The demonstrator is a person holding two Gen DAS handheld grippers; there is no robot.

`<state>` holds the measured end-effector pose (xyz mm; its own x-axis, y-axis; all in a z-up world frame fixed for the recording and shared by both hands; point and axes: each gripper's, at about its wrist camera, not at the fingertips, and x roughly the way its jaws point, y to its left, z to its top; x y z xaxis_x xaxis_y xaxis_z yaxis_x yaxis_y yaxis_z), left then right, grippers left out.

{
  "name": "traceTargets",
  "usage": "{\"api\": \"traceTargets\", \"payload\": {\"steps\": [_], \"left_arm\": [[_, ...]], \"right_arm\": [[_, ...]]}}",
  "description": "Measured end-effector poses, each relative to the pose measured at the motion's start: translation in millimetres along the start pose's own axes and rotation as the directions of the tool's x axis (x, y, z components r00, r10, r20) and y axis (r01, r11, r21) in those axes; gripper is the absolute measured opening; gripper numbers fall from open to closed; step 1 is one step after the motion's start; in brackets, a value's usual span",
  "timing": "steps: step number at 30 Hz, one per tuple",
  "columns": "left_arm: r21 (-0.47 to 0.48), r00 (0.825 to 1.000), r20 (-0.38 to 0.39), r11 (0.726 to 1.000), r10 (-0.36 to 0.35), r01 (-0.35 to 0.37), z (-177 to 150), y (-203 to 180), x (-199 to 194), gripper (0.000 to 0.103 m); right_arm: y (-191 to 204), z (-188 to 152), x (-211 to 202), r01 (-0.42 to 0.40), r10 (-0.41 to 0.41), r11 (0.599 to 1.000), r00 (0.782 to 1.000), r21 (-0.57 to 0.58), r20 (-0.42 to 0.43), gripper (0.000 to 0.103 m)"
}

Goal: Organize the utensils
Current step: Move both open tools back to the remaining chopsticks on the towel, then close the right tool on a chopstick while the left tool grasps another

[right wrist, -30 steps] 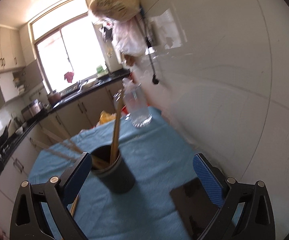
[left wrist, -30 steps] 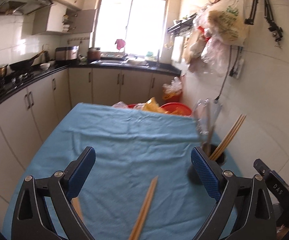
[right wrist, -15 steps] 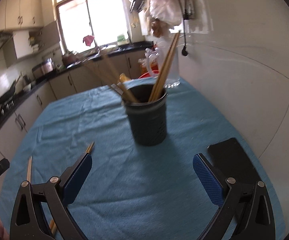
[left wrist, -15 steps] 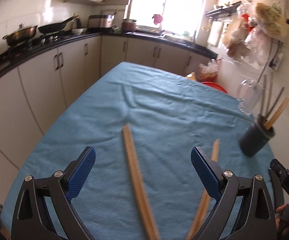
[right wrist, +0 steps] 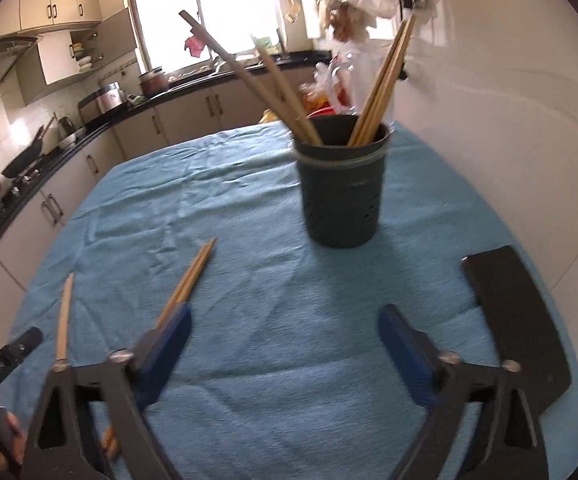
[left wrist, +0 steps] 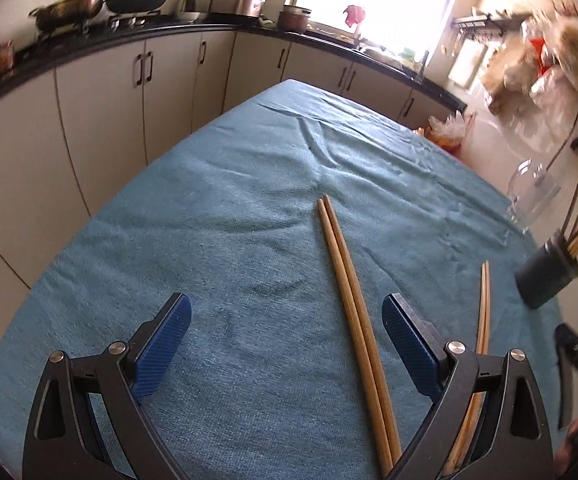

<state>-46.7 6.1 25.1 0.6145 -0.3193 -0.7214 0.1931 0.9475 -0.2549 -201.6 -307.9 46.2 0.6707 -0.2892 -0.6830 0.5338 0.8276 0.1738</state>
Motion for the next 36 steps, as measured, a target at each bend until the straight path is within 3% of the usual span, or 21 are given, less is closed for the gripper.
{"api": "traceTargets", "payload": {"steps": [2, 4, 9, 16, 24, 31, 36], "left_arm": [[-0.014, 1.0, -0.008, 1.0, -0.02, 0.02, 0, 3, 2, 0.095], [-0.016, 0.999, -0.012, 0.999, -0.031, 0.031, 0, 2, 3, 0.095], [-0.023, 0.998, -0.017, 0.998, -0.065, 0.065, 0, 3, 4, 0.095], [-0.039, 0.996, -0.016, 0.995, -0.088, 0.088, 0, 5, 4, 0.095], [-0.039, 0.996, -0.019, 0.995, -0.093, 0.092, 1, 5, 3, 0.095], [-0.038, 0.996, -0.021, 0.995, -0.09, 0.09, 1, 4, 4, 0.095], [-0.029, 0.996, -0.025, 0.996, -0.08, 0.079, 0, 1, 6, 0.095]], "right_arm": [[5, 1, 7, -0.034, 0.034, 0.999, 0.998, 0.0, -0.044, 0.059], [11, 3, 17, -0.077, 0.077, 0.997, 0.992, 0.005, -0.096, 0.051], [34, 9, 39, -0.156, 0.158, 0.987, 0.971, 0.023, -0.181, 0.034], [61, 18, 75, -0.156, 0.153, 0.988, 0.954, 0.009, -0.256, 0.017], [82, 16, 92, -0.142, 0.121, 0.989, 0.95, -0.052, -0.286, 0.013], [84, 23, 95, -0.078, 0.041, 0.991, 0.952, -0.113, -0.304, 0.013], [76, 27, 96, -0.099, 0.067, 0.991, 0.945, -0.086, -0.321, 0.012]]}}
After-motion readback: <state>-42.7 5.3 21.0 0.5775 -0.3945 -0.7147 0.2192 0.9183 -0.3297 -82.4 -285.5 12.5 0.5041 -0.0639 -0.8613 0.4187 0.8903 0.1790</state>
